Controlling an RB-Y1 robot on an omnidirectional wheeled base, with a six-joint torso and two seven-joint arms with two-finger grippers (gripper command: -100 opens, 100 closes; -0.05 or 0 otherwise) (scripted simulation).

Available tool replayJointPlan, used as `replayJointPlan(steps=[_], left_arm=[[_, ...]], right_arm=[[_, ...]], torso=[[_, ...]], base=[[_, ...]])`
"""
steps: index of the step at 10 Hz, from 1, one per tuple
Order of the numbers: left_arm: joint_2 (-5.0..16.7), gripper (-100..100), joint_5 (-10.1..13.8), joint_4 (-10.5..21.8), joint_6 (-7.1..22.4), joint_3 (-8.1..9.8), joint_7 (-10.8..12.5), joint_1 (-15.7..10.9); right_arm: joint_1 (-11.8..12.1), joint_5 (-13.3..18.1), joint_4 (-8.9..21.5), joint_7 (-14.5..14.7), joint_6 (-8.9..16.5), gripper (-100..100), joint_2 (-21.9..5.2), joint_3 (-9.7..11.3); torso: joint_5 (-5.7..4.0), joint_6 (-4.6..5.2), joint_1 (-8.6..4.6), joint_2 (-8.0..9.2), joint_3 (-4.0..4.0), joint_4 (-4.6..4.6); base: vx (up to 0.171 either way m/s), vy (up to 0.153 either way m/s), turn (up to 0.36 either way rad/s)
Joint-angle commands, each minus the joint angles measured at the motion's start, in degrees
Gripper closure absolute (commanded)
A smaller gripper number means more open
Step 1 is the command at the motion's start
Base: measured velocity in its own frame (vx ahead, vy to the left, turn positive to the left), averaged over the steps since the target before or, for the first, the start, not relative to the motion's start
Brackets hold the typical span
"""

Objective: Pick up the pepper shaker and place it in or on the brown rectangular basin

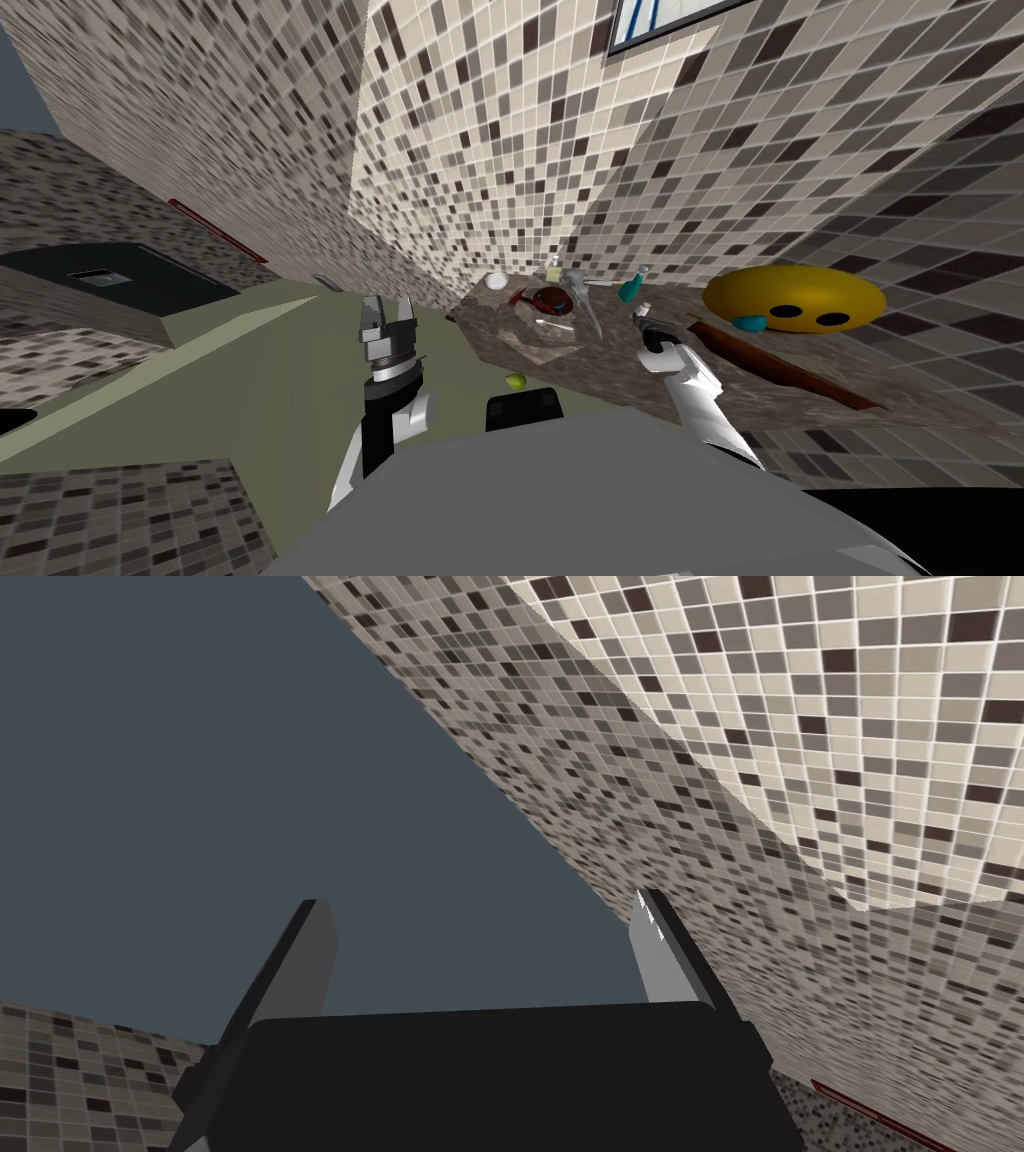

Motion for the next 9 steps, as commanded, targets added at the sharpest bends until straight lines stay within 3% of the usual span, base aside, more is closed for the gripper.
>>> replayJointPlan(steps=[1, 9], left_arm=[[0.0, 0, 0.0, 0.0, 0.0, 0.0, 0.0, 0.0], [0.0, 0, 0.0, 0.0, 0.0, 0.0, 0.0, 0.0]], right_arm=[[-0.2, 0.8, 0.0, 0.4, -2.0, -100, 0.8, -0.2], [-1.3, 4.0, 0.5, 2.6, -11.1, -100, 4.2, -1.3]], torso=[[0.0, 0.0, 0.0, 0.0, 0.0, 0.0], [-0.02, -0.01, -0.07, -0.04, -0.02, -0.01]], base=[[-0.038, -0.014, -0.062], [-0.033, -0.03, -0.046]])
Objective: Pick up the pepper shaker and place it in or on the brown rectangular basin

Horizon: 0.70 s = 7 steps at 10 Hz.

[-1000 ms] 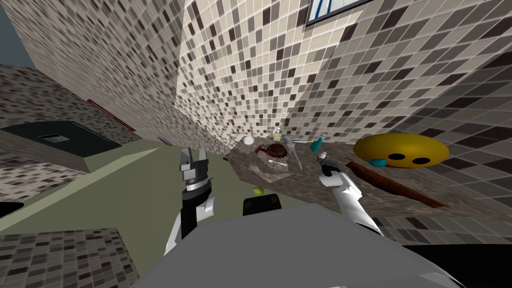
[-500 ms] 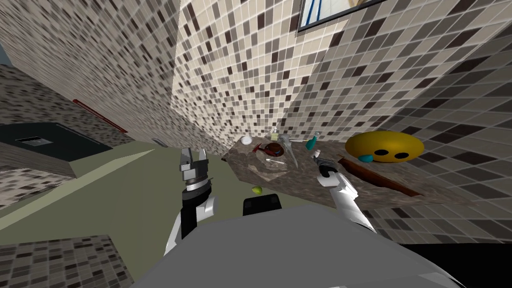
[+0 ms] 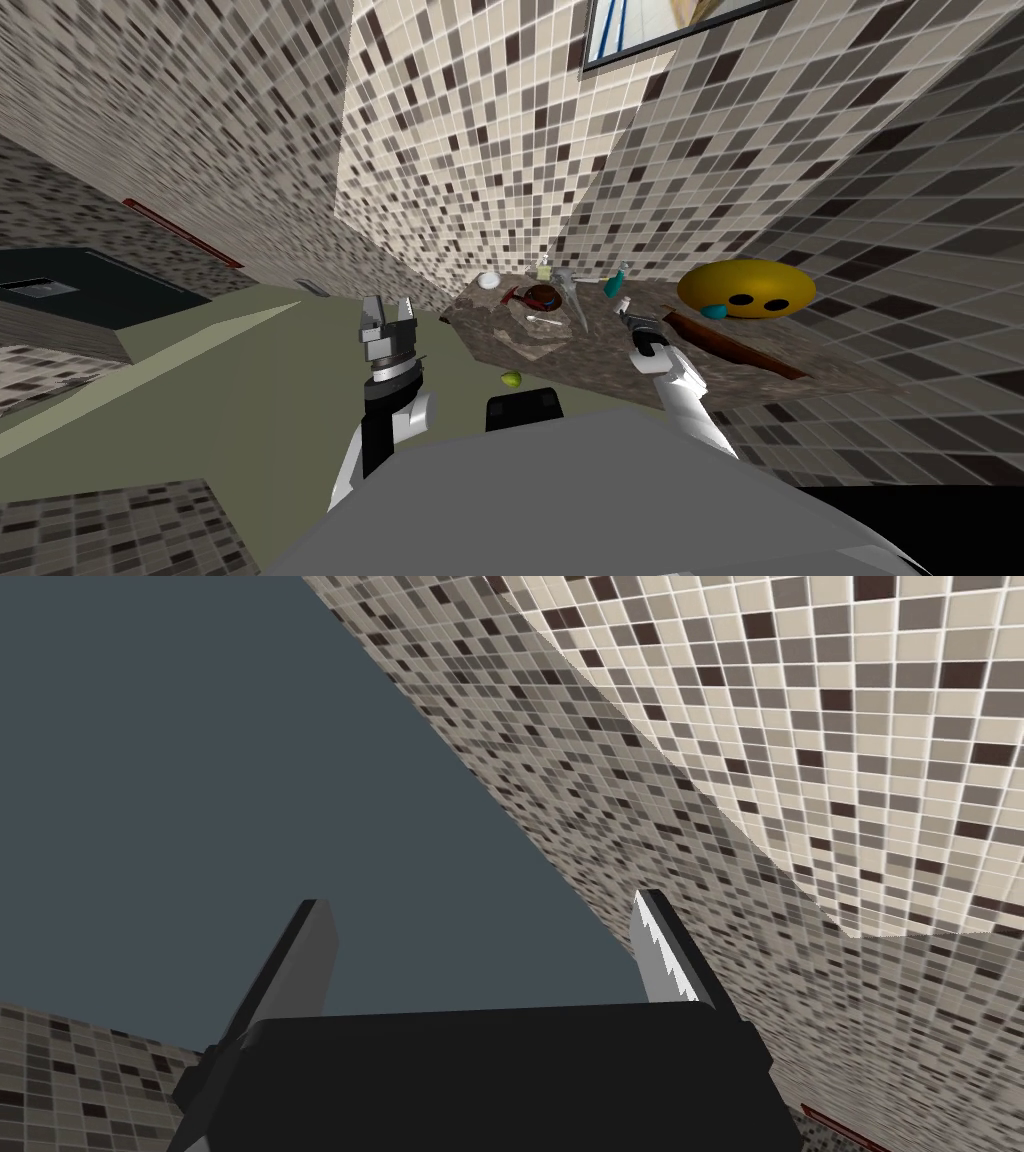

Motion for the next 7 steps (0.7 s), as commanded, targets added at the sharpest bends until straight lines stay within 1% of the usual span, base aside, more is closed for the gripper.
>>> replayJointPlan(steps=[1, 7], left_arm=[[0.0, 0, 0.0, 0.0, 0.0, 0.0, 0.0, 0.0], [0.0, 0, 0.0, 0.0, 0.0, 0.0, 0.0, 0.0]], right_arm=[[-0.2, 0.6, 0.3, 0.5, -2.2, -100, 0.7, -0.3], [-1.4, 2.5, 1.2, 2.7, -8.7, -100, 3.8, -1.7]], torso=[[0.0, 0.0, 0.0, 0.0, 0.0, 0.0], [-0.01, -0.01, -0.04, -0.09, -0.05, -0.02]], base=[[-0.022, -0.04, -0.026], [-0.009, -0.048, -0.006]])
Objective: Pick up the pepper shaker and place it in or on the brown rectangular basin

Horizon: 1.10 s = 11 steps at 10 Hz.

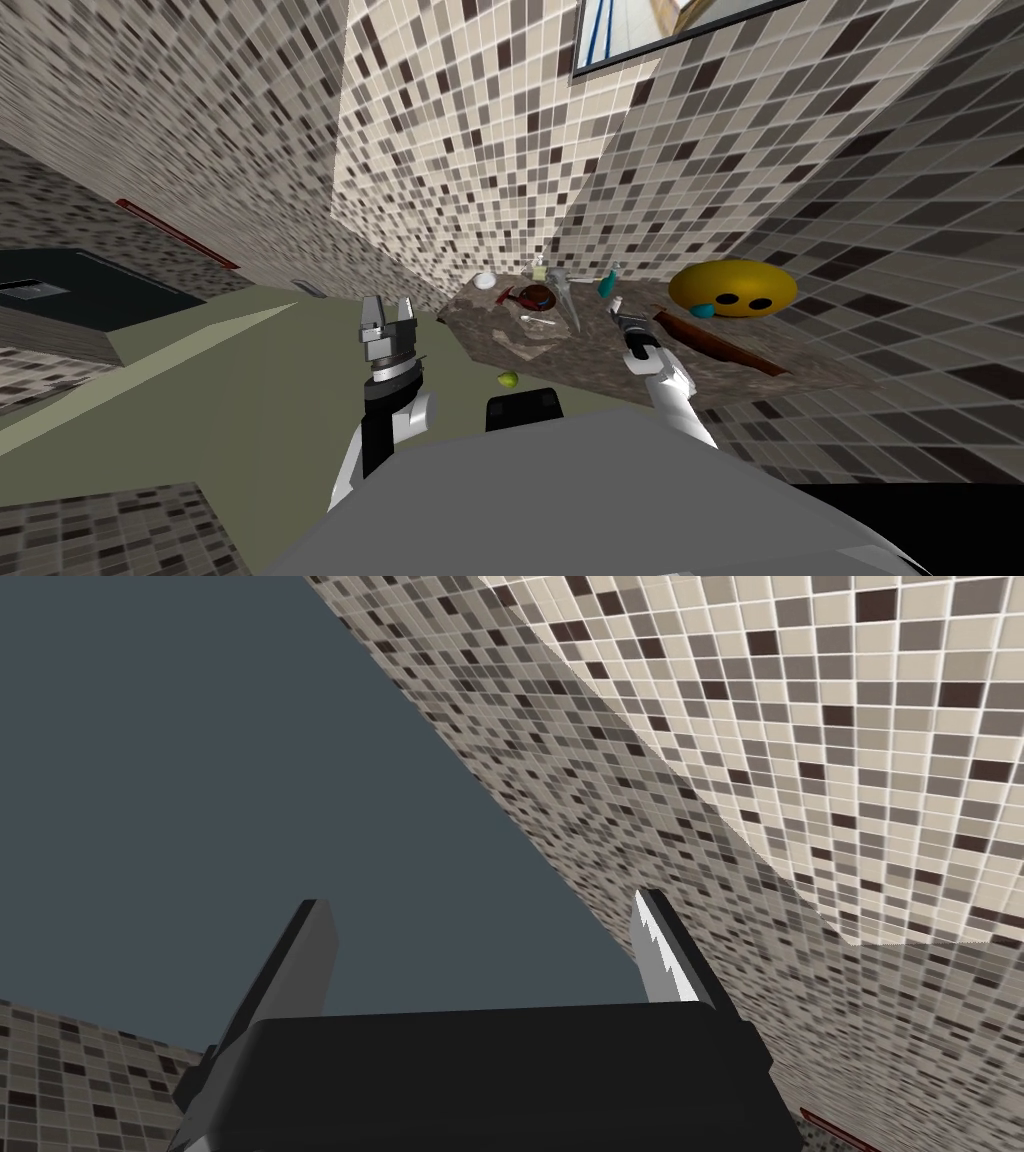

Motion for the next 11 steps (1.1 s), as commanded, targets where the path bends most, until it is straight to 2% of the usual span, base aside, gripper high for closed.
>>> replayJointPlan(steps=[1, 6, 9, 10, 11], left_arm=[[0.0, 0, 0.0, 0.0, 0.0, 0.0, 0.0, 0.0], [0.0, 0, 0.0, 0.0, 0.0, 0.0, 0.0, 0.0], [0.0, 0, 0.0, 0.0, 0.0, 0.0, 0.0, 0.0], [0.0, 0, 0.0, 0.0, 0.0, 0.0, 0.0, 0.0], [0.0, 0, 0.0, 0.0, 0.0, 0.0, 0.0, 0.0]], right_arm=[[-0.4, 0.5, 0.2, 0.7, -1.7, -100, 1.1, -0.5], [-1.5, 1.6, 1.7, 2.7, -6.7, -100, 4.7, -2.2], [-2.4, 2.4, 2.8, 4.4, -10.2, -100, 7.6, -3.7], [-2.4, 2.2, 2.8, 4.1, -9.6, -100, 7.1, -3.5], [-2.4, 2.3, 2.8, 4.2, -9.7, 0, 7.1, -3.5]], torso=[[0.0, 0.0, 0.0, 0.0, 0.0, 0.0], [-0.05, 0.0, -0.22, -0.01, -0.01, -0.01], [-0.05, -0.01, -0.19, -0.2, -0.11, -0.04], [-0.04, -0.01, -0.16, -0.22, -0.13, -0.05], [-0.01, 0.0, 0.03, -0.13, -0.08, -0.04]], base=[[0.017, -0.065, 0.007], [0.005, -0.095, 0.019], [0.049, -0.107, 0.061], [0.023, -0.043, 0.018], [0.005, -0.009, -0.001]])
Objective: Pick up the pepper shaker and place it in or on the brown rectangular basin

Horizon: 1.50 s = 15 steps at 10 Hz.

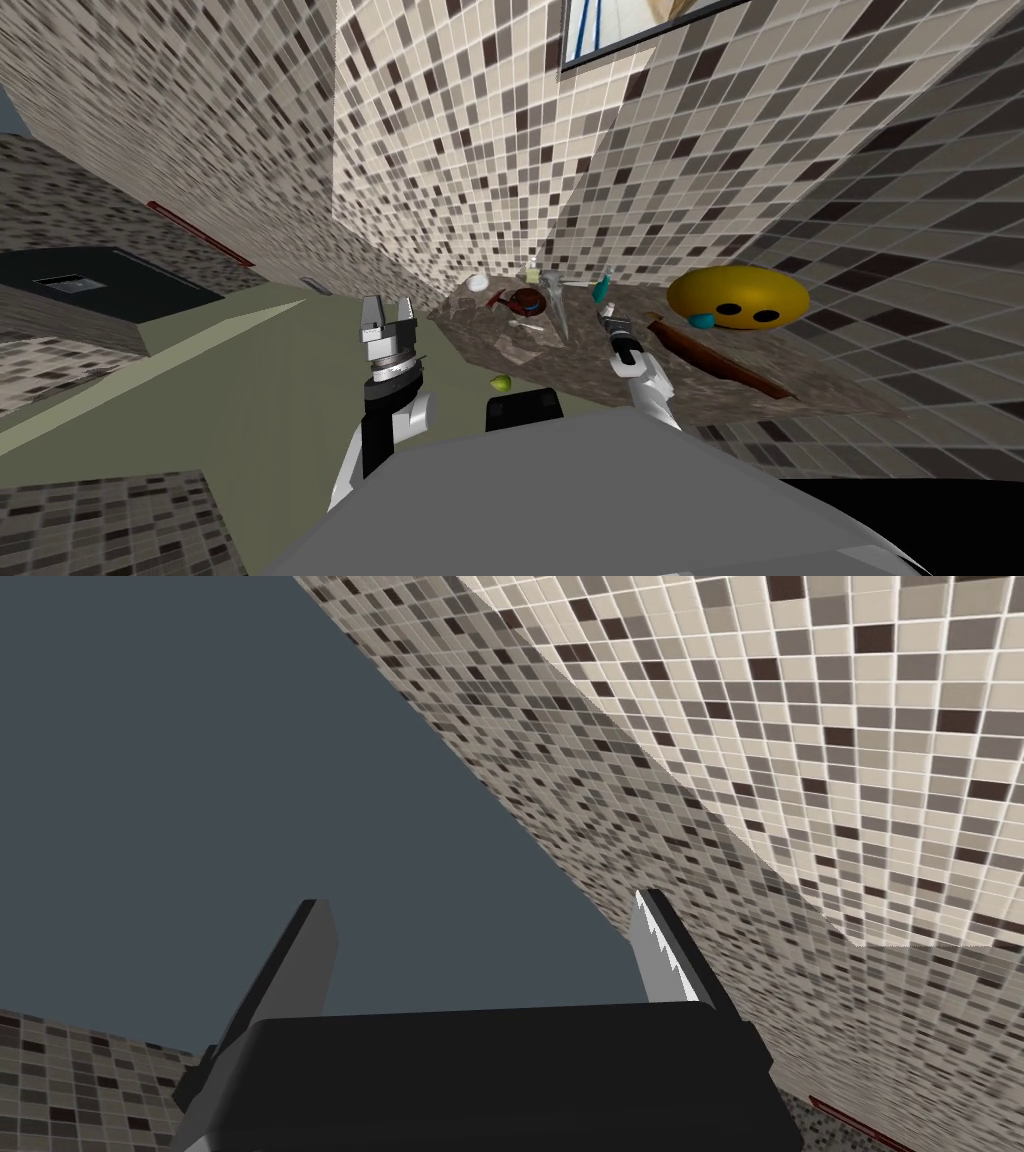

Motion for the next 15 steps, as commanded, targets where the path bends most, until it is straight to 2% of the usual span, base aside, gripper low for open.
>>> replayJointPlan(steps=[1, 4, 5, 6, 10, 11, 12, 14, 15], left_arm=[[0.0, 0, 0.0, 0.0, 0.0, 0.0, 0.0, 0.0], [0.0, 0, 0.0, 0.0, 0.0, 0.0, 0.0, 0.0], [0.0, 0, 0.0, 0.0, 0.0, 0.0, 0.0, 0.0], [0.0, 0, 0.0, 0.0, 0.0, 0.0, 0.0, 0.0], [0.0, 0, 0.0, 0.0, 0.0, 0.0, 0.0, 0.0], [0.0, 0, 0.0, 0.0, 0.0, 0.0, 0.0, 0.0], [0.0, 0, 0.0, 0.0, 0.0, 0.0, 0.0, 0.0], [0.0, 0, 0.0, 0.0, 0.0, 0.0, 0.0, 0.0], [0.0, 0, 0.0, 0.0, 0.0, -0.01, 0.0, 0.0]], right_arm=[[-1.3, 0.2, -0.1, 1.6, 0.7, -100, 1.3, -1.6], [-3.9, 0.7, -0.3, 4.7, 2.2, -100, 3.9, -4.7], [-3.4, 0.6, -0.2, 4.0, 1.7, -100, 3.3, -4.1], [-3.5, 0.6, -0.2, 4.2, 1.8, 100, 3.4, -4.2], [-3.5, 0.6, -0.2, 4.2, 1.8, 100, 3.4, -4.2], [-3.5, 0.6, -0.2, 4.2, 1.8, 0, 3.4, -4.2], [-2.2, 0.4, -0.2, 2.6, 1.2, 100, 2.1, -2.6], [-0.4, 0.1, 0.0, 0.5, 0.2, 100, 0.4, -0.5], [-1.0, 0.2, -0.2, 1.2, 0.7, 100, 0.8, -1.1]], torso=[[0.0, 0.0, 0.0, 0.0, 0.0, 0.0], [-0.06, -0.02, -0.31, 0.23, 0.13, 0.05], [-0.06, -0.01, -0.3, 0.21, 0.13, 0.05], [-0.03, 0.02, -0.13, 0.14, 0.08, 0.03], [0.01, 0.03, 0.05, 0.03, 0.01, -0.01], [0.01, 0.02, 0.05, 0.03, 0.01, 0.0], [0.01, 0.02, 0.05, 0.03, 0.01, 0.0], [0.02, 0.22, 0.3, -0.03, -0.06, -0.1], [-0.01, 0.13, 0.35, -0.07, -0.09, -0.12]], base=[[-0.023, -0.051, 0.172], [-0.051, -0.103, 0.182], [-0.018, -0.043, 0.028], [-0.004, -0.009, -0.005], [0.0, 0.0, 0.0], [0.0, 0.0, 0.0], [0.023, 0.053, -0.225], [0.055, 0.107, -0.215], [0.019, 0.049, -0.028]])
